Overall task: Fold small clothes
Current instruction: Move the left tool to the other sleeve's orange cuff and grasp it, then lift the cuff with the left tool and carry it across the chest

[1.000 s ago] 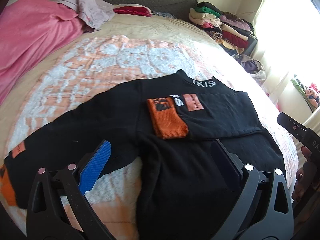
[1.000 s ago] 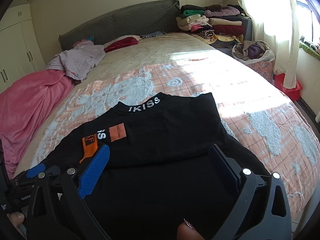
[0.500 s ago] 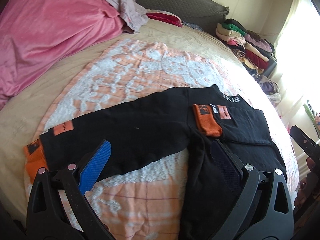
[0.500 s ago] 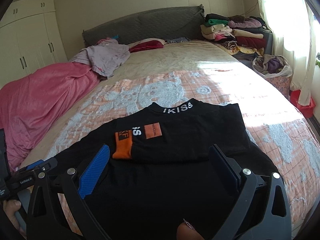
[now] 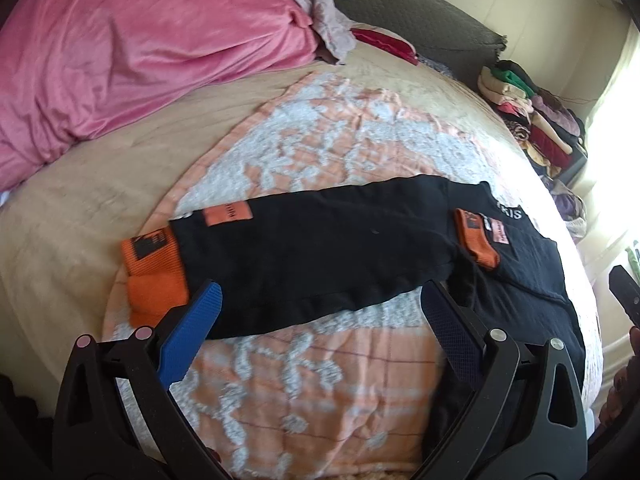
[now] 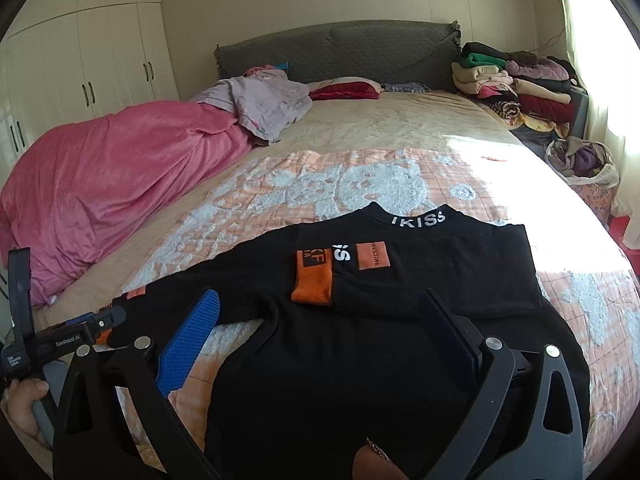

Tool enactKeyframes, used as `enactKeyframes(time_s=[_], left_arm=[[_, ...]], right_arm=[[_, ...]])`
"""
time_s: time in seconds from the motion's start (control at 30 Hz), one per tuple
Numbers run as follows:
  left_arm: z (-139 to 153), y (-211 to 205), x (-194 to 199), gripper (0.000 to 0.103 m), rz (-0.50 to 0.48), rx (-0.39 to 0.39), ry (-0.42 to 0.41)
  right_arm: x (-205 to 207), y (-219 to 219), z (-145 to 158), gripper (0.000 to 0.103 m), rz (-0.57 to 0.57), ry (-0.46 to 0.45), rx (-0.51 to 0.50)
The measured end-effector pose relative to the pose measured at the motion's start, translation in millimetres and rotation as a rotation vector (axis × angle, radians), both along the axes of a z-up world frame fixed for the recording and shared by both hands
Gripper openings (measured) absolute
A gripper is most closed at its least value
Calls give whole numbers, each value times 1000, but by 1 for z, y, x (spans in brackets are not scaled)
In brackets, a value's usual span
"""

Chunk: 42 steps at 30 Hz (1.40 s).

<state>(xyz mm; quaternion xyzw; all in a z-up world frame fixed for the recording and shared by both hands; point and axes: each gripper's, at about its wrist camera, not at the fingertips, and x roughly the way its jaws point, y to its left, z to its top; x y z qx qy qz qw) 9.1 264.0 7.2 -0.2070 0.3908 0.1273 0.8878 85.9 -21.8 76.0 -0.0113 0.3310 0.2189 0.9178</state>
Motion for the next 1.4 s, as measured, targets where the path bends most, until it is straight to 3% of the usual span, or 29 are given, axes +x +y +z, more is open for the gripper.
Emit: enactKeyframes(time_s=[0.33,0.47,0.63,0.7,0.93,1.03,1.1,1.27,1.4], left_arm=[[-26,41,-37,93,114,-32,55],[-42,58,-52,93,154,-96,61],[-54,65,-64,92,153,-227,5],[-59,66,-62,79,144,-280,-17],[-71,77,-45,65,237,-360,-70],[-68,83,-35,52,269,-344,-81],[-66,87,-28,34,287,-342,-84],[-66,94,-16,13,320,-342,-78],[-54,90,-7,8,299,-309,-99]], right_arm=[[-10,22,-9,99,68,31,8],[-14,33,-19,99,99,52,-12],[-17,46,-34,99,132,88,-27],[-18,50,-38,99,141,98,-34],[-17,49,-44,99,148,109,-44],[-13,44,-46,99,132,119,-39],[-9,40,-47,99,121,124,-32],[-2,28,-47,98,99,132,-18],[5,16,-48,99,69,138,-7]])
